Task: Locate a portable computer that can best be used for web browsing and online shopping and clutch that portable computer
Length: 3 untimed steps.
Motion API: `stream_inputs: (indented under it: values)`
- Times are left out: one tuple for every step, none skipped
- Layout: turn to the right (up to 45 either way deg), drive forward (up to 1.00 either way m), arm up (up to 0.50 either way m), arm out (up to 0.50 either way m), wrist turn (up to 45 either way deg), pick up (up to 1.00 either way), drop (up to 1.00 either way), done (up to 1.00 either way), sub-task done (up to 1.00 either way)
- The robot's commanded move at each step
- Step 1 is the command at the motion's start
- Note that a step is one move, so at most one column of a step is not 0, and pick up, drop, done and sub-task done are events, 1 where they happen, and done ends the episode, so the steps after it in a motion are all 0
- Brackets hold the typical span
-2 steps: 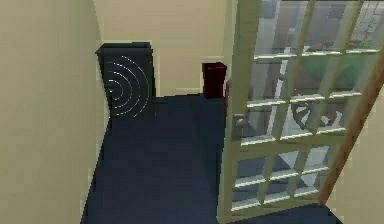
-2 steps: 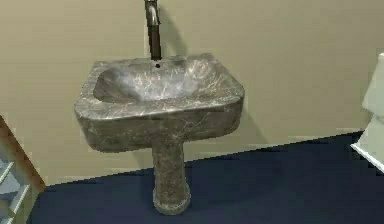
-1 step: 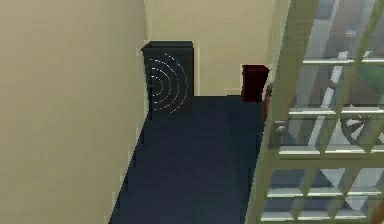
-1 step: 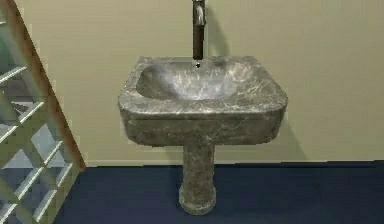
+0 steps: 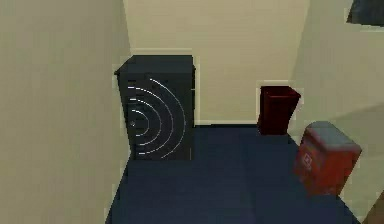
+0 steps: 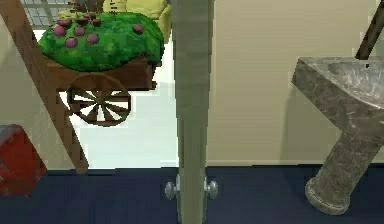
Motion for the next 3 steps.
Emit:
stream_inputs:
  values:
    - [-12.0, 0.00, 0.00, 0.00, 0.0, 0.00, 0.00, 0.00, 0.00]
    - [0.0, 0.05, 0.00, 0.00, 0.0, 0.00, 0.00, 0.00, 0.00]
    - [9.0, 0.00, 0.00, 0.00, 0.0, 0.00, 0.00, 0.00, 0.00]
